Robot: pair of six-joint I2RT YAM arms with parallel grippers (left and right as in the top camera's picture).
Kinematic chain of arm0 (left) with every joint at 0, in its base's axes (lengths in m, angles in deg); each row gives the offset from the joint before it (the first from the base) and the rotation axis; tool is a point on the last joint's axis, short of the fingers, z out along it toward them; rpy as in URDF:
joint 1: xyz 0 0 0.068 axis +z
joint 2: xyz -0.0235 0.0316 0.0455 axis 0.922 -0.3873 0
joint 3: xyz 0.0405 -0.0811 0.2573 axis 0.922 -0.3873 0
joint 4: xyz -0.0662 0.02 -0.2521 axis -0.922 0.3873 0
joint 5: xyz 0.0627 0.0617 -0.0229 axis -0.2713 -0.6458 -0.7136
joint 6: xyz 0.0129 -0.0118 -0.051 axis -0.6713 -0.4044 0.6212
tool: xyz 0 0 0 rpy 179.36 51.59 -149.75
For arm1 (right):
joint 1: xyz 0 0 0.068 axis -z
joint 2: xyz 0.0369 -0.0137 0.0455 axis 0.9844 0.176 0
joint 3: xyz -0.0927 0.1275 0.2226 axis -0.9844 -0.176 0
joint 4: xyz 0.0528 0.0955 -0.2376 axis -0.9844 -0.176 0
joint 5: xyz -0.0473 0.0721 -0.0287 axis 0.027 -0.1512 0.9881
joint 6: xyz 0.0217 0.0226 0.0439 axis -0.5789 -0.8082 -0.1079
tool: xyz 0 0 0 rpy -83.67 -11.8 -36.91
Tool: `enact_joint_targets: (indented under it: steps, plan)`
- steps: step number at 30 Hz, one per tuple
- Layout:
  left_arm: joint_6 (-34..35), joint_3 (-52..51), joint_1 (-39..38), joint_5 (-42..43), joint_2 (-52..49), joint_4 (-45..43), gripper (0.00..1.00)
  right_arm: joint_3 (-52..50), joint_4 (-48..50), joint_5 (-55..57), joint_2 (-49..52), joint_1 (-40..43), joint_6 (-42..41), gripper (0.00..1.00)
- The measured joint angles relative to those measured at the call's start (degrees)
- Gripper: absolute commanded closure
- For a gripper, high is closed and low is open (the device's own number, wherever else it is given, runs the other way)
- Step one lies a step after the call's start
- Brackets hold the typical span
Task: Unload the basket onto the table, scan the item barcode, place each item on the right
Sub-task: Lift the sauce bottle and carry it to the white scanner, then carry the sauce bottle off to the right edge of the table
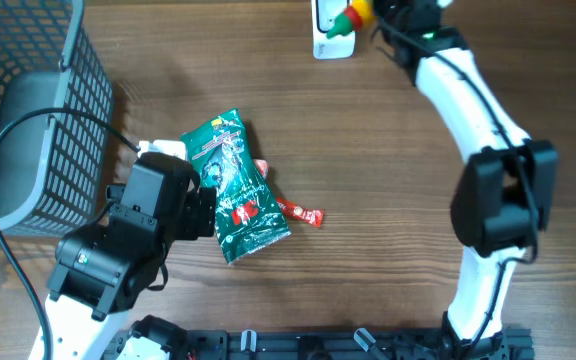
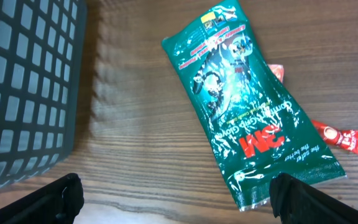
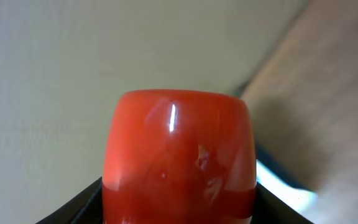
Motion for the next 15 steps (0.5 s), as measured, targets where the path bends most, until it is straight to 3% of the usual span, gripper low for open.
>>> enact_joint_targets:
  steps: [8,15]
  plan:
    - [0.00,0.00,0.00,0.00,0.00,-0.02,0.00,-0.04,15.23,4.15,8.96,-3.87,-0.39,0.59]
    - [0.00,0.00,0.00,0.02,0.00,0.00,0.00,0.59,17.79,6.56,12.04,-3.82,-1.31,0.60]
